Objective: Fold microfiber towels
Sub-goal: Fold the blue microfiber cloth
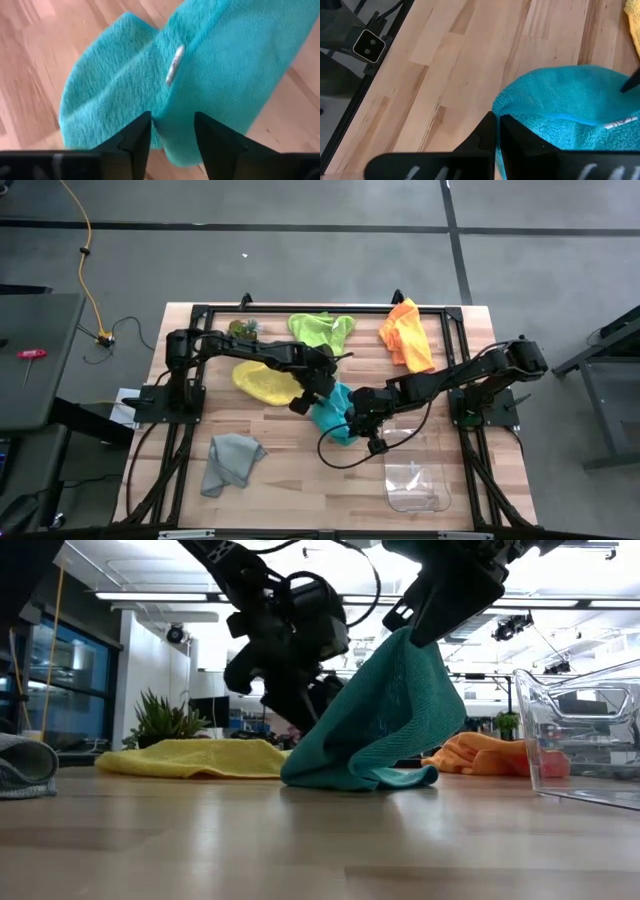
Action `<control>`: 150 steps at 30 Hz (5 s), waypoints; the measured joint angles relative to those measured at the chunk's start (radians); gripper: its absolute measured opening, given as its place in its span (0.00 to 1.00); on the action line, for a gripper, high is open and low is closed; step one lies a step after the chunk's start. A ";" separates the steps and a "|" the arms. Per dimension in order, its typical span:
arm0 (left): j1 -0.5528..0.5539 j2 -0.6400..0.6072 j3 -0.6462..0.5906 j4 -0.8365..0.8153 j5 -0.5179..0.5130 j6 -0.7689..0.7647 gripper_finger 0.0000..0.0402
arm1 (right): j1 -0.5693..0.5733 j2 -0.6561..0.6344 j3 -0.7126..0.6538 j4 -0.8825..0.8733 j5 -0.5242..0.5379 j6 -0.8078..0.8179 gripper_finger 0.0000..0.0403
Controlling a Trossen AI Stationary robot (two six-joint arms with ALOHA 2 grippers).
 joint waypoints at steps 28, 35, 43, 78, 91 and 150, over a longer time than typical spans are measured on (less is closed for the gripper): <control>-0.016 -0.035 0.000 0.046 -0.069 -0.029 0.36 | -0.002 0.000 0.000 -0.013 0.013 0.001 0.00; -0.022 0.026 0.000 0.040 -0.082 0.028 0.45 | -0.002 0.000 0.000 -0.013 0.013 0.003 0.00; -0.022 0.028 0.000 0.039 -0.068 0.039 0.35 | -0.002 0.000 0.000 -0.013 0.013 0.003 0.00; -0.054 -0.531 0.000 -0.402 -0.341 -0.443 0.00 | -0.229 -0.040 0.132 -0.351 0.313 0.179 0.00; -0.113 -0.645 0.000 -0.256 -0.779 -0.471 0.00 | -0.320 -0.039 0.395 -0.619 0.528 -0.019 0.00; -0.413 -0.269 -0.124 -0.266 -0.031 -0.743 0.00 | 0.046 -0.001 0.062 -0.282 0.059 0.318 0.00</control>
